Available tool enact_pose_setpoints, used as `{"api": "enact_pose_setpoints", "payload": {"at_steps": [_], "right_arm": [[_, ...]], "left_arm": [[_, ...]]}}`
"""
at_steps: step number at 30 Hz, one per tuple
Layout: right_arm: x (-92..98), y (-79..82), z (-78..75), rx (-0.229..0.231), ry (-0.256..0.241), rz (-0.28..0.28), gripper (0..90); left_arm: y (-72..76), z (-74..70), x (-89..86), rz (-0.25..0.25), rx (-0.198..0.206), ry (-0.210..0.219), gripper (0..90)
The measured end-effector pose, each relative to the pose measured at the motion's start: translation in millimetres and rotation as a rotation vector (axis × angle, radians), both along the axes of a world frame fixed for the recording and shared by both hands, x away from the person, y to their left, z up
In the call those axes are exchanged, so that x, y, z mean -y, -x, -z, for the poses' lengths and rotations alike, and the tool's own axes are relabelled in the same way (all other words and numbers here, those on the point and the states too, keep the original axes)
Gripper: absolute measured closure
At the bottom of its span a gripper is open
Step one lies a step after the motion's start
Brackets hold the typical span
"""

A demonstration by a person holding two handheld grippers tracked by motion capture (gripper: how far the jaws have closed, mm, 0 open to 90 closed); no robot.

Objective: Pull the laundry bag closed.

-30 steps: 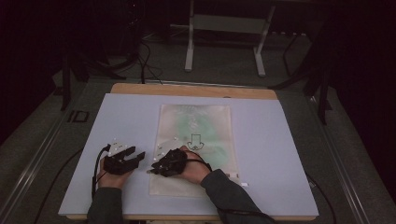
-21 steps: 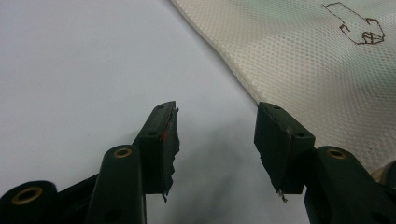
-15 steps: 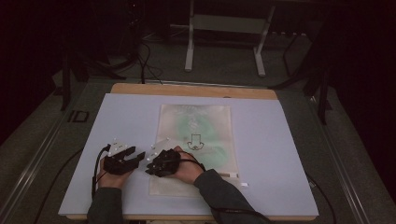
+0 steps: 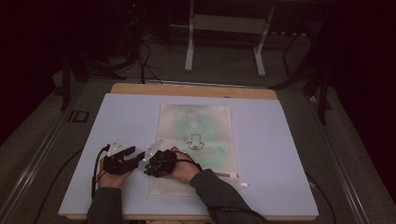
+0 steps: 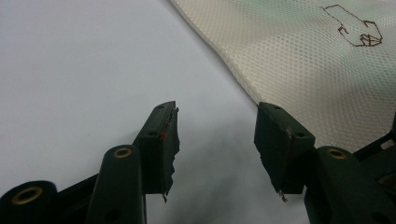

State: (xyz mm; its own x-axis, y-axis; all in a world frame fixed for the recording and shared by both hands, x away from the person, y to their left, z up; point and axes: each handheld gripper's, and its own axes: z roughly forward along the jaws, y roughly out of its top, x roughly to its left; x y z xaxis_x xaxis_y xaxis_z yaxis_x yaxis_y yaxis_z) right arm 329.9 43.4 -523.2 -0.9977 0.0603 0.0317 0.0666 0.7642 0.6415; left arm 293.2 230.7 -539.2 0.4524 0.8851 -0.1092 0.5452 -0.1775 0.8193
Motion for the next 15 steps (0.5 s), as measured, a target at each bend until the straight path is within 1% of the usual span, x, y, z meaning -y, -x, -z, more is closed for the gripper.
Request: {"api": "enact_pose_setpoints", "payload": {"at_steps": [2,4,5,9,10,13,15], "right_arm": [[-1.0,-0.2,0.8,-0.002,0.004,0.006,77.5],[-2.3,0.0,2.3,0.004,0.009,0.008,77.2],[-4.4,1.1,3.0,0.015,0.019,0.006,77.3],[-6.6,1.4,1.9,0.024,0.034,0.006,78.6],[-6.8,1.0,1.7,0.025,0.035,0.008,80.5],[-6.5,-0.1,1.9,0.017,0.03,0.013,80.9],[-5.9,0.9,2.0,0.021,0.026,0.014,81.0]], "left_arm": [[0.0,0.1,0.2,0.0,0.001,-0.001,48.6],[0.0,0.0,0.2,0.001,0.0,-0.001,48.6],[0.1,0.1,0.2,0.0,0.0,0.0,48.6],[0.0,0.0,0.0,0.0,0.0,0.0,48.6],[0.0,0.0,-0.1,0.0,0.0,0.001,48.6],[-0.1,0.1,-0.4,0.0,0.0,0.004,48.6],[-0.1,0.2,-0.7,-0.001,-0.001,0.006,48.5]]}}
